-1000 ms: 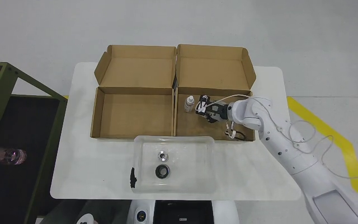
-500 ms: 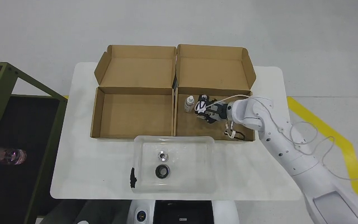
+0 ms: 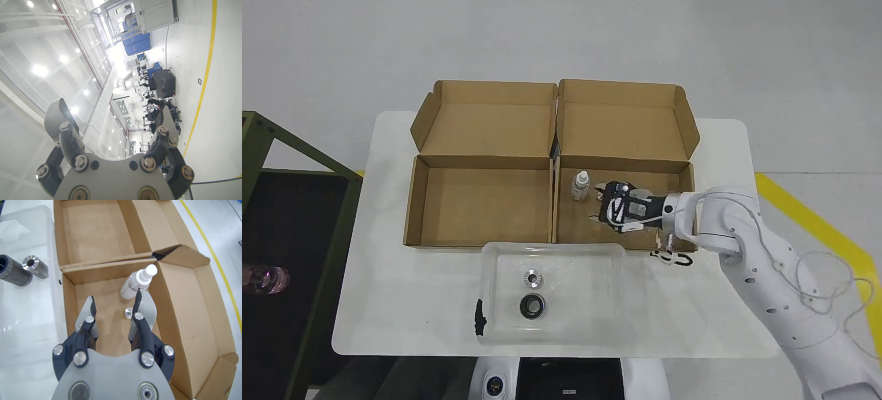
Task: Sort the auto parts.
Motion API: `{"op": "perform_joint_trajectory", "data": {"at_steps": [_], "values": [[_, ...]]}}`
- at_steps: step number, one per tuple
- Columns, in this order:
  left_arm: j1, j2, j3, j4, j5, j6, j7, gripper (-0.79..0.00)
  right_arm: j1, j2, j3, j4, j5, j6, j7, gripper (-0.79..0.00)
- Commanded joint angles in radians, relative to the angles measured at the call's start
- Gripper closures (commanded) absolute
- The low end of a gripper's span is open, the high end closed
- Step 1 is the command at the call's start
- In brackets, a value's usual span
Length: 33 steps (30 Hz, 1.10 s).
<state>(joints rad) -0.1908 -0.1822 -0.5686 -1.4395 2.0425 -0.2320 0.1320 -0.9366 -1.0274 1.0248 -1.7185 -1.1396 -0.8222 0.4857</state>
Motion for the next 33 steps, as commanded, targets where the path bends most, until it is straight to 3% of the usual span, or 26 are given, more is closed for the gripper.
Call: {"op": "perform_joint_trajectory", "data": {"at_steps": [1,7,15,18,20,25,33], "values": [[0.0,0.0,0.0,0.0,0.0,0.0,0.0,-0.785,-0.021,0.004,0.007,-0.039,-0.007,-0.009,-0.014,-0.391],[0.0,0.0,0.0,0.0,0.0,0.0,0.0,-0.785,-0.077,0.008,0.006,-0.15,-0.052,0.002,-0.051,-0.379],[0.0,0.0,0.0,0.0,0.0,0.0,0.0,-0.785,-0.101,-0.003,-0.077,-0.221,-0.11,0.012,-0.068,-0.394],[0.0,0.0,0.0,0.0,0.0,0.0,0.0,-0.785,-0.09,-0.012,-0.121,-0.214,-0.12,0.013,-0.076,-0.539],[0.0,0.0,0.0,0.0,0.0,0.0,0.0,-0.785,-0.08,-0.019,-0.152,-0.203,-0.127,0.013,-0.078,-0.585],[0.0,0.0,0.0,0.0,0.0,0.0,0.0,-0.785,-0.049,-0.038,-0.221,-0.175,-0.14,0.015,-0.075,-0.576],[0.0,0.0,0.0,0.0,0.0,0.0,0.0,-0.785,-0.007,-0.066,-0.299,-0.14,-0.148,0.019,-0.066,-0.422]]}}
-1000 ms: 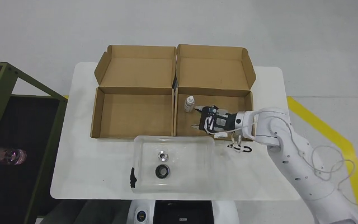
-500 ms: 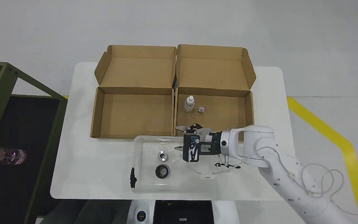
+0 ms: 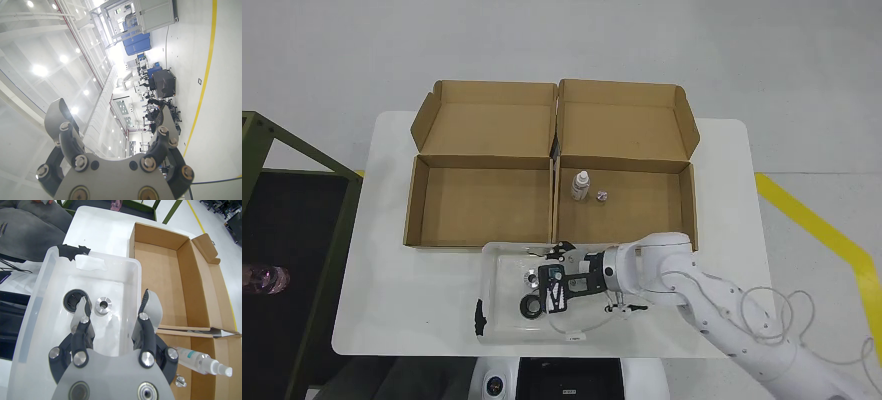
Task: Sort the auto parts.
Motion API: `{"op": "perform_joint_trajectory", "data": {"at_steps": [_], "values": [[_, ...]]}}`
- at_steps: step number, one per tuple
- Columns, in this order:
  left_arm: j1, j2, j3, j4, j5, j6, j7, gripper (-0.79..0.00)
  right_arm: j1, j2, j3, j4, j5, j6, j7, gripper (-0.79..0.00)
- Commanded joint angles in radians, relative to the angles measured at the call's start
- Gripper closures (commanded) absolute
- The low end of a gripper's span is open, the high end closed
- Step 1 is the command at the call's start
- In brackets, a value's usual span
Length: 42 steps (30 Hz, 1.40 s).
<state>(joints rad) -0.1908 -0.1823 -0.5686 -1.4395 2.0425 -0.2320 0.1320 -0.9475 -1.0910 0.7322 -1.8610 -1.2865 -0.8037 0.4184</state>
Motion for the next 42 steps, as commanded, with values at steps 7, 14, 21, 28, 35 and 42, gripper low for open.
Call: {"op": "perform_joint_trajectory", "data": {"at_steps": [7,14,21,28,35,42], "values": [[0.0,0.0,0.0,0.0,0.0,0.0,0.0,-0.785,0.031,-0.022,-0.047,0.038,-0.004,0.009,0.015,-0.376],[0.0,0.0,0.0,0.0,0.0,0.0,0.0,-0.785,0.052,-0.04,-0.079,0.084,-0.01,0.022,0.036,-0.379],[0.0,0.0,0.0,0.0,0.0,0.0,0.0,-0.785,0.066,-0.056,-0.102,0.127,-0.013,0.034,0.058,-0.379],[0.0,0.0,0.0,0.0,0.0,0.0,0.0,-0.785,0.075,-0.07,-0.119,0.163,-0.009,0.035,0.07,-0.382],[0.0,0.0,0.0,0.0,0.0,0.0,0.0,-0.785,0.088,-0.085,-0.137,0.2,-0.005,0.033,0.075,-0.385],[0.0,0.0,0.0,0.0,0.0,0.0,0.0,-0.785,0.102,-0.102,-0.156,0.242,-0.001,0.031,0.074,-0.391]]}}
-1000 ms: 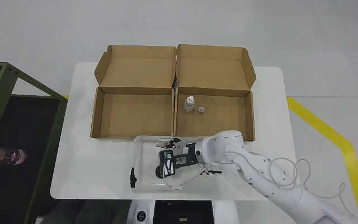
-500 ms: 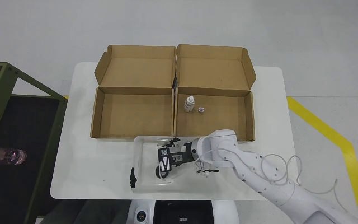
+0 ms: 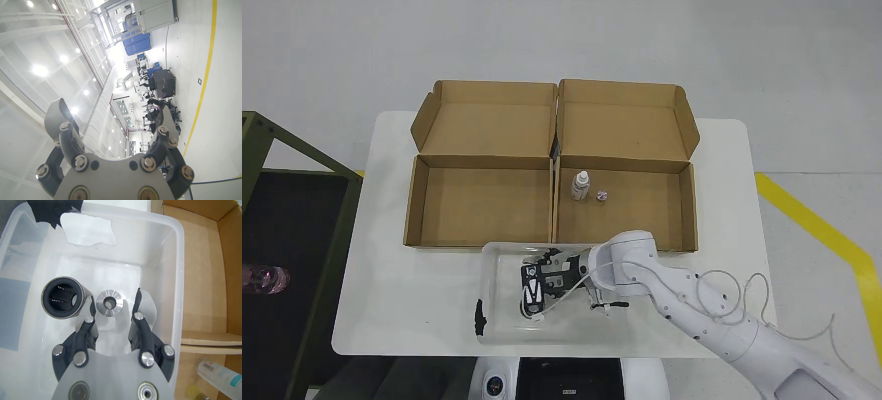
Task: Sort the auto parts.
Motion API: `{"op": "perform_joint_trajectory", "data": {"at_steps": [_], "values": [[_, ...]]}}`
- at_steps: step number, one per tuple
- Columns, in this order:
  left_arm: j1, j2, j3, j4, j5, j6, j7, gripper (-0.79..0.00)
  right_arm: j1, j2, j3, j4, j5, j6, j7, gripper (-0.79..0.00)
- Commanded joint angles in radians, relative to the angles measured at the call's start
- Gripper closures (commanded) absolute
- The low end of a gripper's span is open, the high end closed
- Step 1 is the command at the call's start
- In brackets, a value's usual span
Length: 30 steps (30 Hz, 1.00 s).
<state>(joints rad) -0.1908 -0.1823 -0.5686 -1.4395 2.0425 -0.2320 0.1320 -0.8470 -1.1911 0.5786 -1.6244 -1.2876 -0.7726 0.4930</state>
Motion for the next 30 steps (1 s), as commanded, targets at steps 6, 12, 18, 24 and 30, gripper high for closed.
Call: {"op": "perform_joint_trajectory", "data": {"at_steps": [6,12,18,24,30], "values": [[0.0,0.0,0.0,0.0,0.0,0.0,0.0,-0.785,0.013,-0.017,-0.019,0.039,0.0,-0.003,-0.004,-0.394],[0.0,0.0,0.0,0.0,0.0,0.0,0.0,-0.785,0.023,-0.031,-0.033,0.069,-0.004,-0.006,-0.005,-0.388],[0.0,0.0,0.0,0.0,0.0,0.0,0.0,-0.785,0.028,-0.042,-0.042,0.089,-0.006,-0.008,-0.01,-0.372],[0.0,0.0,0.0,0.0,0.0,0.0,0.0,-0.785,0.031,-0.051,-0.044,0.097,-0.008,-0.015,-0.013,-0.154],[0.0,0.0,0.0,0.0,0.0,0.0,0.0,-0.785,0.03,-0.054,-0.037,0.081,-0.01,-0.026,-0.017,0.0]]}}
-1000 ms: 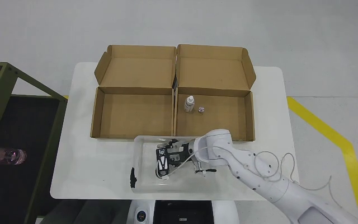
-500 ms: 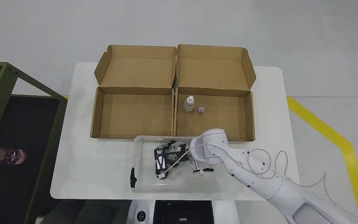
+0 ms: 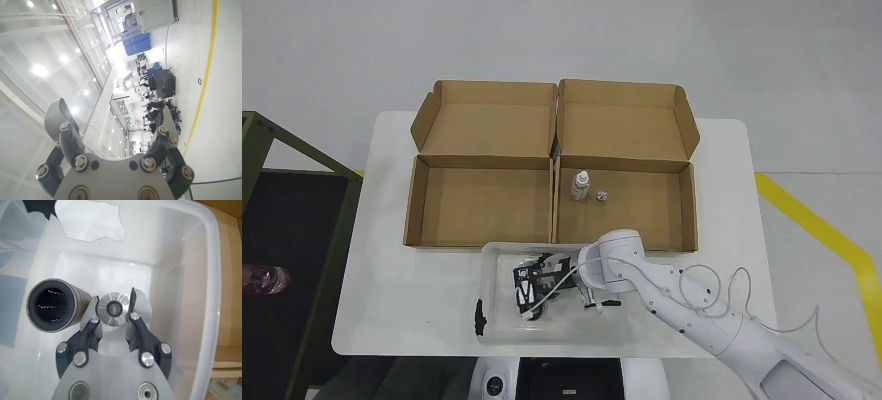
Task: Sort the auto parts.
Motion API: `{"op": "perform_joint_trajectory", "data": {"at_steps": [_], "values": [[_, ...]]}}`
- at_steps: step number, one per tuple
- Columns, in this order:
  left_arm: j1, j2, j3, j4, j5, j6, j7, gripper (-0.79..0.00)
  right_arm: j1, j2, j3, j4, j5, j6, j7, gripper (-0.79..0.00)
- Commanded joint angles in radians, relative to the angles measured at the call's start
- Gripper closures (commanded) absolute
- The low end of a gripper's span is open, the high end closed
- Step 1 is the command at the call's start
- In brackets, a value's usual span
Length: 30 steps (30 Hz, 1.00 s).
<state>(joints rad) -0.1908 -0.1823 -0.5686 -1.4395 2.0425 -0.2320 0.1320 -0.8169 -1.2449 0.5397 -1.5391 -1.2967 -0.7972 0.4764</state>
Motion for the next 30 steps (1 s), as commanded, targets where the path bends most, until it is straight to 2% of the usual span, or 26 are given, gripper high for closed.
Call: {"op": "perform_joint_trajectory", "data": {"at_steps": [1,19,30], "values": [[0.0,0.0,0.0,0.0,0.0,0.0,0.0,-0.785,-0.002,0.0,0.005,-0.012,-0.002,-0.004,-0.002,0.0],[0.0,0.0,0.0,0.0,0.0,0.0,0.0,-0.785,-0.073,0.033,0.109,-0.214,-0.016,-0.037,-0.056,0.0],[0.0,0.0,0.0,0.0,0.0,0.0,0.0,-0.785,-0.13,0.058,0.196,-0.308,-0.068,-0.039,-0.147,0.0]]}}
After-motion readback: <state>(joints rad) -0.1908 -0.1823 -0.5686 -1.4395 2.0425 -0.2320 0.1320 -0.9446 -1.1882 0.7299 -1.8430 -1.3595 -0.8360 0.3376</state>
